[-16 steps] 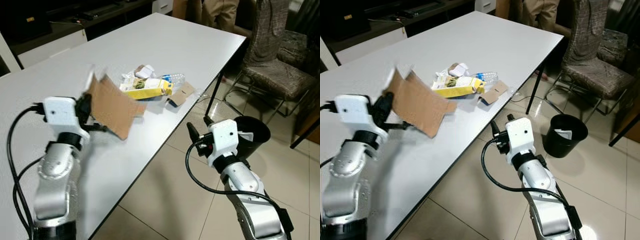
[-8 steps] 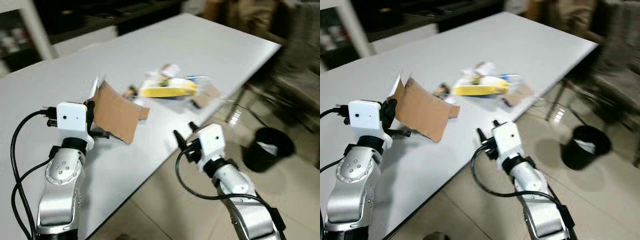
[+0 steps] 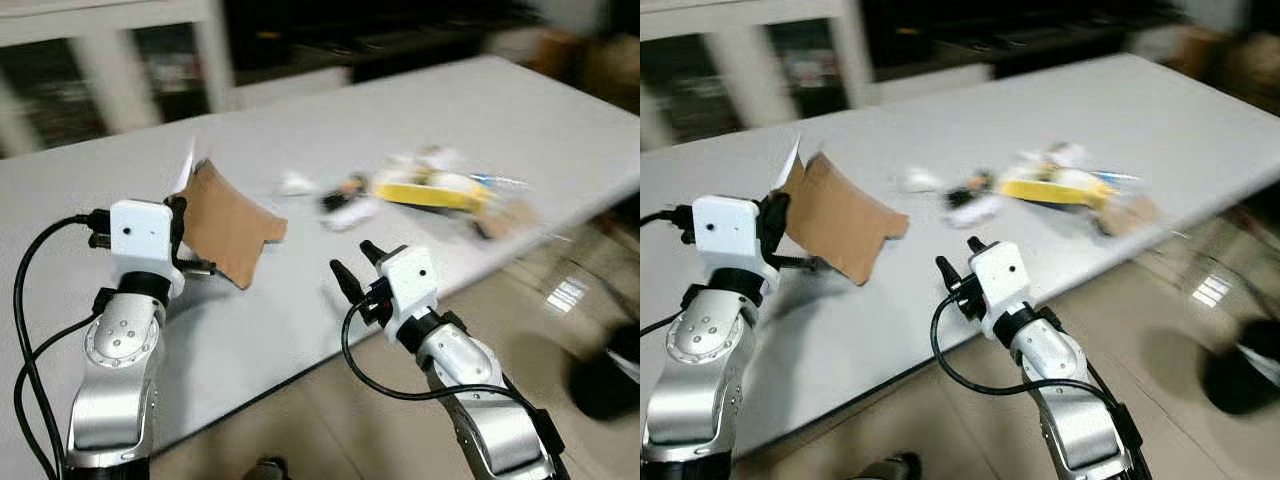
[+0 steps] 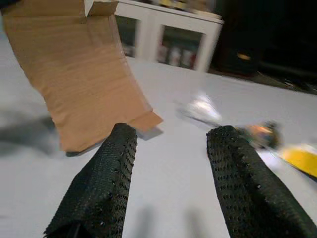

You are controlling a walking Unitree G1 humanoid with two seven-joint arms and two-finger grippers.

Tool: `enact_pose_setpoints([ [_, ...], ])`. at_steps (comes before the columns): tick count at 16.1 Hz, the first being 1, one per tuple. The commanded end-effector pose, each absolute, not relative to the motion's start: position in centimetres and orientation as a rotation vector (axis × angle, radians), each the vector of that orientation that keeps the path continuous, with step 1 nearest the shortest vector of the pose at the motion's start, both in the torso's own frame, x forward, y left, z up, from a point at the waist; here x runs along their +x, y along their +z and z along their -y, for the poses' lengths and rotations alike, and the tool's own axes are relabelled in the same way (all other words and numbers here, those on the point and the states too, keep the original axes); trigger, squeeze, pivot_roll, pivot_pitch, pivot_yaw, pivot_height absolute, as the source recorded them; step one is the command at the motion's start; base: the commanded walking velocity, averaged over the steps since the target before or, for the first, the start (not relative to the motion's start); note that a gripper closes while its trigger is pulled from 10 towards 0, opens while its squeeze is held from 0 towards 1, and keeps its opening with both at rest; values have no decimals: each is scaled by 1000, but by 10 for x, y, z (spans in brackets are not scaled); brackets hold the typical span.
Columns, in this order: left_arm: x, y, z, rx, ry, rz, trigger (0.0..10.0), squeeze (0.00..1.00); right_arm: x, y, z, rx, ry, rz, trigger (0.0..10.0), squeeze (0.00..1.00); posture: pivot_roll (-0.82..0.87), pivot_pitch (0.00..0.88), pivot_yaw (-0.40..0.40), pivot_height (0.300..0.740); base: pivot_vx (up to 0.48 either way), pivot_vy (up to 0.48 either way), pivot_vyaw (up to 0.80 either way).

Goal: Picking trash to rubbish bin

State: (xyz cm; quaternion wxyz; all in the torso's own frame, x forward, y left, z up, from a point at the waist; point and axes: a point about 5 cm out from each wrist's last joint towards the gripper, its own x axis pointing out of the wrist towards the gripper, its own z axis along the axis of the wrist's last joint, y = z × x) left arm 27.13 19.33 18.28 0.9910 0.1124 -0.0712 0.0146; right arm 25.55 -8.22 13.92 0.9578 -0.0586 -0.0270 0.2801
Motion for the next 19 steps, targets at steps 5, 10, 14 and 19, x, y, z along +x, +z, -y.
enact_pose_setpoints([
  [5, 276, 195, -190, 253, -5, 168, 10000, 0, 263, 140, 95, -92, 474, 64, 10000, 0, 3, 0, 5, 740, 253, 0, 0],
  [10, 276, 196, -187, 256, -33, 156, 10000, 0, 263, 139, 107, -90, 413, 65, 10000, 0, -2, 0, 26, 740, 271, 0, 0],
  [14, 273, 194, -192, 229, 2, 143, 10000, 0, 262, 141, 104, -88, 487, 61, 10000, 0, 4, 0, 4, 740, 284, 0, 0],
  [19, 266, 191, -193, 224, 33, 136, 10000, 0, 262, 144, 99, -104, 565, 66, 10000, 0, 21, 0, -39, 740, 319, 0, 800],
])
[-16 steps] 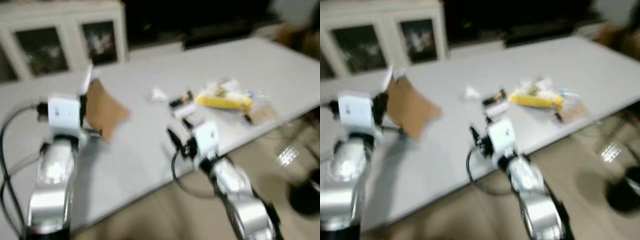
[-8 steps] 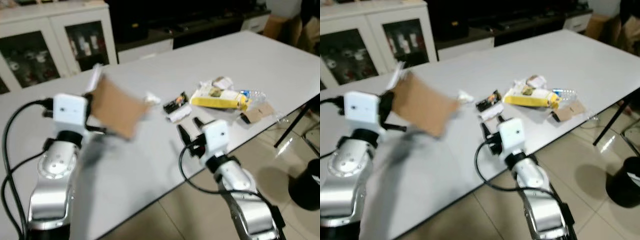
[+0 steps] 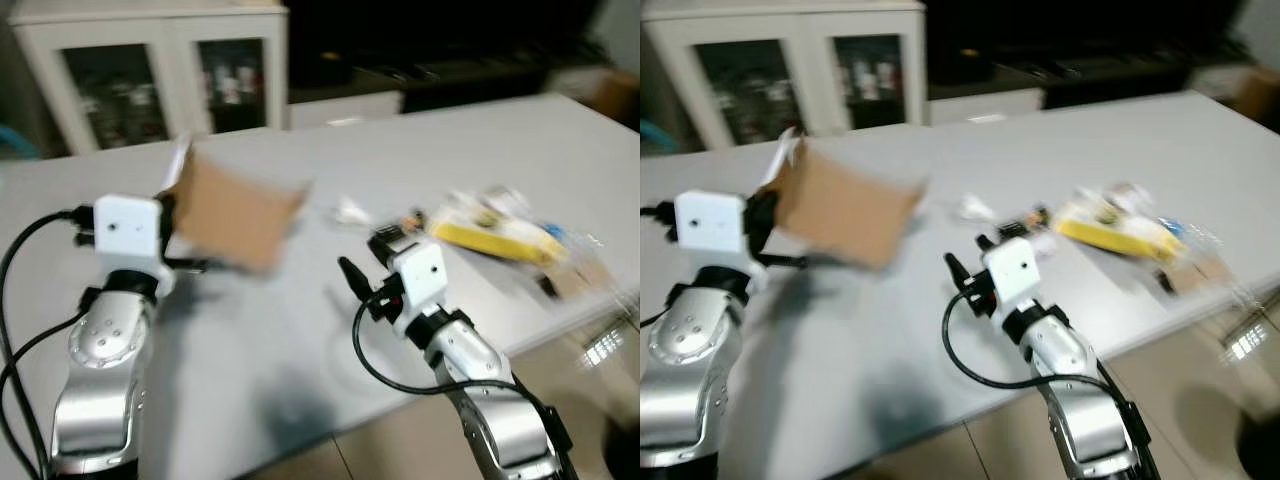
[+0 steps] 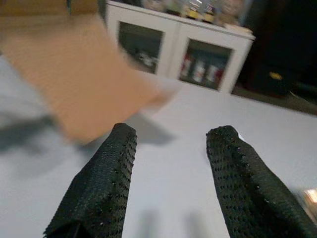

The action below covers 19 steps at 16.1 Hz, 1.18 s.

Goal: Picking trash to rubbish bin

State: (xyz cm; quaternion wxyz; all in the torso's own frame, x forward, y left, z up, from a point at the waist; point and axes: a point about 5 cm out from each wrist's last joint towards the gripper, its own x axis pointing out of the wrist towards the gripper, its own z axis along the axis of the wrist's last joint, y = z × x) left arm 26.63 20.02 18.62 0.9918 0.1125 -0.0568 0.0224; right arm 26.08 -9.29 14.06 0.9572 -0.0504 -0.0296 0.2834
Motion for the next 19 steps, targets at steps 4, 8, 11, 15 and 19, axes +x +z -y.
enact_pose_setpoints([
  [4, 265, 191, -190, 255, 2, 135, 10000, 0, 271, 146, 105, -90, 490, 73, 10000, 0, 23, 0, -29, 740, 320, 0, 200],
  [8, 267, 192, -186, 257, -33, 134, 10000, 0, 278, 145, 121, -131, 343, 62, 10000, 0, 13, 0, -9, 740, 320, 0, 0],
  [11, 267, 191, -185, 258, -46, 129, 10000, 0, 285, 144, 138, -146, 208, 25, 10000, 0, 11, 0, -8, 740, 319, 0, 0],
  [15, 262, 194, -187, 231, -37, 145, 10000, 0, 310, 143, 141, -74, 194, -20, 10000, 1000, 19, 10, -20, 740, 0, 0, 0],
  [19, 258, 201, -186, 247, -61, 151, 10000, 0, 344, 127, 136, -104, 219, -118, 10000, 1000, 40, 58, -31, 740, 0, 0, 0],
])
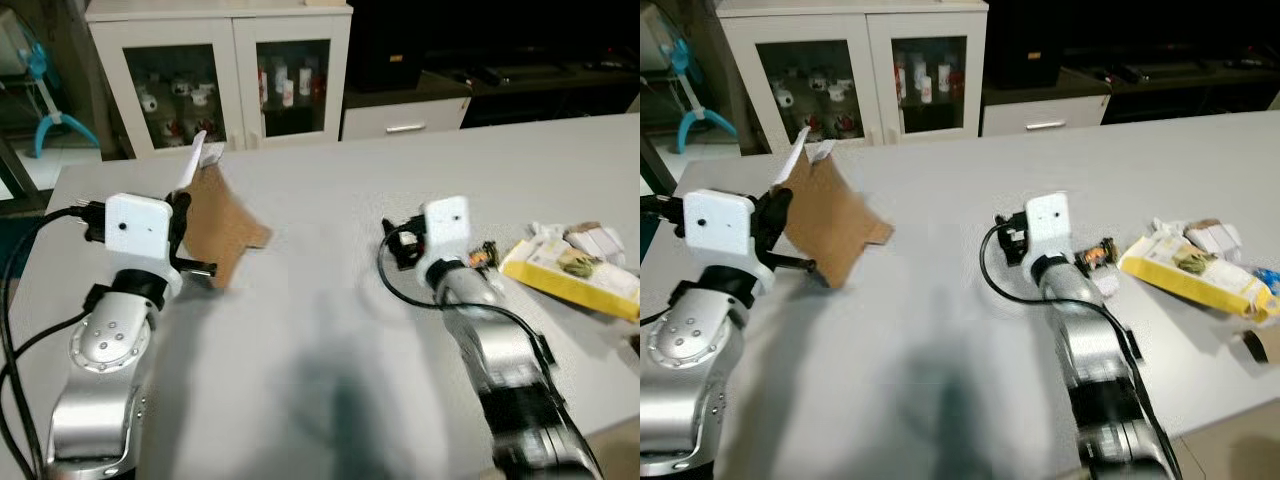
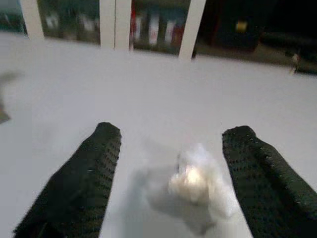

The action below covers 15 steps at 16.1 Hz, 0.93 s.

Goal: Picking trash to rubbish bin

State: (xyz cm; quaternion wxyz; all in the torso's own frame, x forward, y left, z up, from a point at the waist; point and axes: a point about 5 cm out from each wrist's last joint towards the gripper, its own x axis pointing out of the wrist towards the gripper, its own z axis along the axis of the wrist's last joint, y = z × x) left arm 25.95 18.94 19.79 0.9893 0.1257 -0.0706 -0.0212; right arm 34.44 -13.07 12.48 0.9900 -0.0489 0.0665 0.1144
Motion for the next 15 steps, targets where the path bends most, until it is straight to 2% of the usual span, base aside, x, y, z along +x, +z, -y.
enact_pose_setpoints([
  [1, 256, 205, -187, 259, -70, 153, 10000, 0, 357, 124, 132, -94, 220, -148, 10000, 1000, 46, 70, -34, 740, 0, 0, 0],
  [7, 246, 209, -188, 277, -100, 134, 10000, 0, 380, 124, 124, -186, 184, -184, 10000, 1000, 83, 120, -53, 740, 0, 0, 0],
  [8, 245, 210, -187, 282, -109, 134, 10000, 0, 384, 126, 125, -204, 161, -178, 10000, 808, 92, 129, -55, 740, 0, 0, 0],
  [9, 244, 211, -186, 288, -117, 135, 10000, 0, 386, 127, 128, -206, 134, -179, 10000, 0, 97, 133, -55, 740, 0, 0, 0],
  [15, 241, 213, -186, 312, -131, 121, 10000, 0, 389, 122, 145, -144, 9, -221, 10000, 0, 116, 134, -58, 740, 0, 0, 0],
])
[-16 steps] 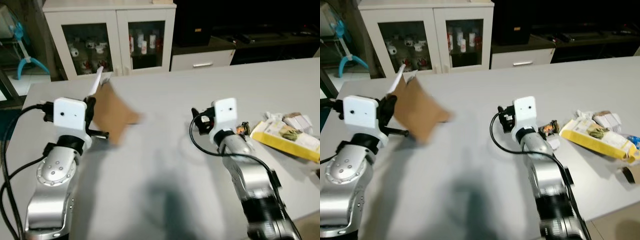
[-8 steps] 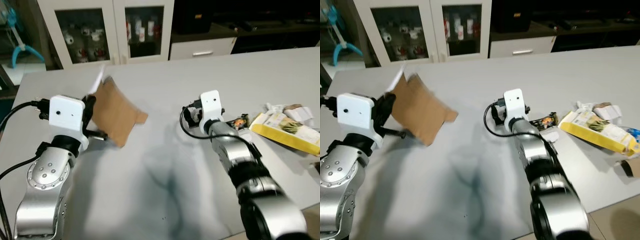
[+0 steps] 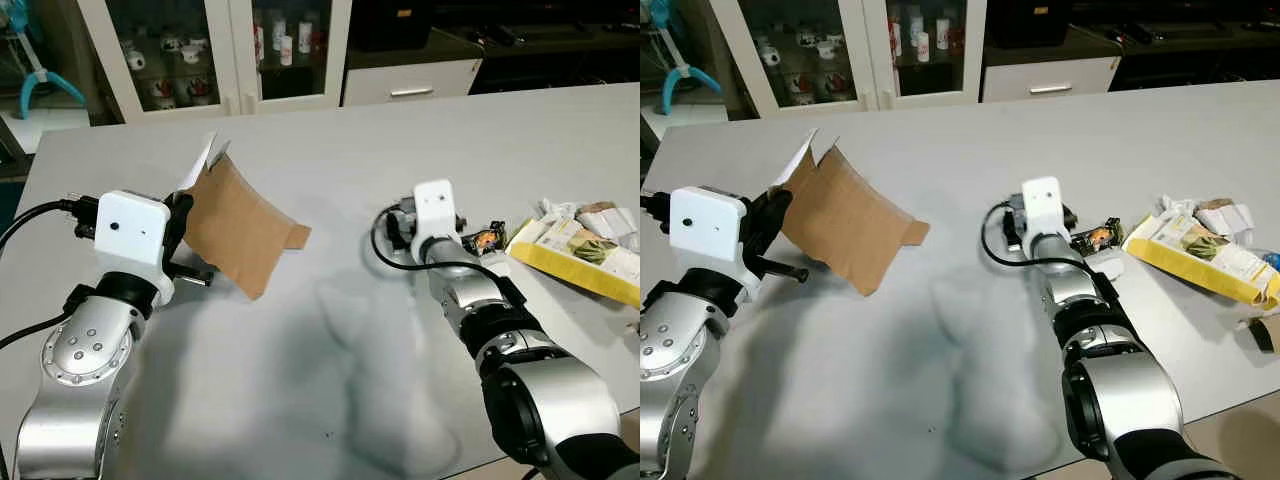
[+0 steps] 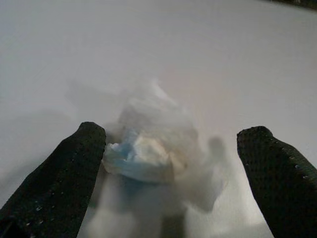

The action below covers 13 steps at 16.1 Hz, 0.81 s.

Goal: Picking trash to rubbish bin

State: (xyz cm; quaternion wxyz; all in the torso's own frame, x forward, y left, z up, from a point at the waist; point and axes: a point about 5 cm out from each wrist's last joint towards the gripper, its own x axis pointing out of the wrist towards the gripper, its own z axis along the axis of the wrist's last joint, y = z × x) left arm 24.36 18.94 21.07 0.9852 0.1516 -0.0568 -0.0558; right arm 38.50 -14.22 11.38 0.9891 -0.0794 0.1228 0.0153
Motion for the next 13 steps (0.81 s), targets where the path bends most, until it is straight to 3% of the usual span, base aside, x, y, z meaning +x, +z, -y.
enact_pose_setpoints([
  [1, 242, 214, -188, 320, -130, 121, 10000, 0, 389, 121, 144, -52, 27, -229, 10000, 0, 123, 143, -57, 740, 0, 0, 0],
  [5, 243, 219, -193, 332, -109, 125, 10000, 0, 390, 123, 138, 77, 78, -220, 10000, 0, 142, 147, -58, 740, 0, 0, 0],
  [9, 236, 219, -195, 350, -120, 107, 10000, 0, 387, 115, 138, 2, 74, -255, 10000, 0, 169, 163, -46, 740, 0, 0, 0],
  [10, 235, 218, -195, 358, -130, 98, 10000, 0, 386, 114, 140, 1, 63, -260, 7137, 0, 173, 159, -44, 740, 0, 0, 0],
  [11, 233, 217, -195, 366, -142, 94, 10000, 0, 385, 112, 141, 7, 62, -262, 2784, 0, 178, 153, -42, 740, 0, 0, 0],
  [12, 234, 218, -195, 366, -141, 94, 10000, 0, 385, 111, 141, 8, 64, -263, 0, 0, 177, 157, -41, 740, 0, 0, 0],
  [13, 234, 218, -196, 363, -137, 93, 10000, 0, 385, 110, 141, 17, 65, -262, 0, 0, 176, 159, -42, 740, 0, 0, 0],
])
